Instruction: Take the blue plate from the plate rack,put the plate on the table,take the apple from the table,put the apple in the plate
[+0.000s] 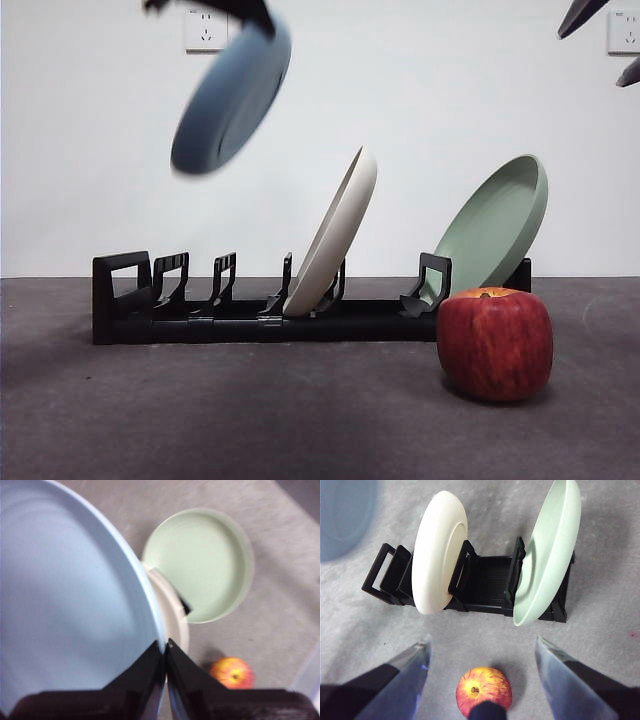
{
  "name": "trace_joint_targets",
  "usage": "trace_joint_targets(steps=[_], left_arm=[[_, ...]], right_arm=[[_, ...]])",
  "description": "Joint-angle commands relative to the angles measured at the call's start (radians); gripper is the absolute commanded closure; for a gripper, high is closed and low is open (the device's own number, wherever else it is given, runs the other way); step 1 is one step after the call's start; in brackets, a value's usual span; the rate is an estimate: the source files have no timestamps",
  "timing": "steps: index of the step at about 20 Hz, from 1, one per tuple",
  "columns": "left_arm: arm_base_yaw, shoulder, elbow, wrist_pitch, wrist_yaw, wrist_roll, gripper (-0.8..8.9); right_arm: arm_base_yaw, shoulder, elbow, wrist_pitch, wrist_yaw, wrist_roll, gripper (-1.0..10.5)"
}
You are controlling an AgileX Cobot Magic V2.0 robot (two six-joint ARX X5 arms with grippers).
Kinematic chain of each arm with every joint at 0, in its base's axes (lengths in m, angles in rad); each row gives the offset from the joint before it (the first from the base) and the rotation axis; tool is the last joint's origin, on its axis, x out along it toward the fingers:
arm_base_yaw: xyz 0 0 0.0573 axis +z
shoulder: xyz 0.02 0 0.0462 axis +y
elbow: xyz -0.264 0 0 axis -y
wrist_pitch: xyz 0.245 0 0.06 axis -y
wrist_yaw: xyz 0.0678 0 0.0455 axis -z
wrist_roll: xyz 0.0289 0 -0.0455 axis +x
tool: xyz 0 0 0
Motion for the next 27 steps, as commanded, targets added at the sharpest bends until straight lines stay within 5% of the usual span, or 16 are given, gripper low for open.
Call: trace_joint_targets(steps=[1,8,16,20,27], left_arm=[[-0.057,-0.084,0.027,-0.055,-0.015,0.065,8.22],[-0.365,-0.278,0.026,-0.347,-0.368,0.076,8.21],[-0.739,-0.288,-0.188,-0.412,-0.744,-0.159,8.22],[-0.823,-0.288,-0.444,-0.267,-0.78,-0.225,8.22],[-0.801,-0.249,-0.898,0.194,-0.717,-0.177,8.22]], right_arm=[[0.002,0.001,0.004,0.002,0.0,-0.016,6.0],[0.002,0.001,0.004,0.002,0.004,-0.016,6.0],[0.001,0.001,0.004,0.002,0.004,-0.016,6.0],[0.001,0.001,0.004,0.001,0.004,-0.016,6.0],[0.001,0.001,0.004,-0.003,0.004,-0.016,6.0]])
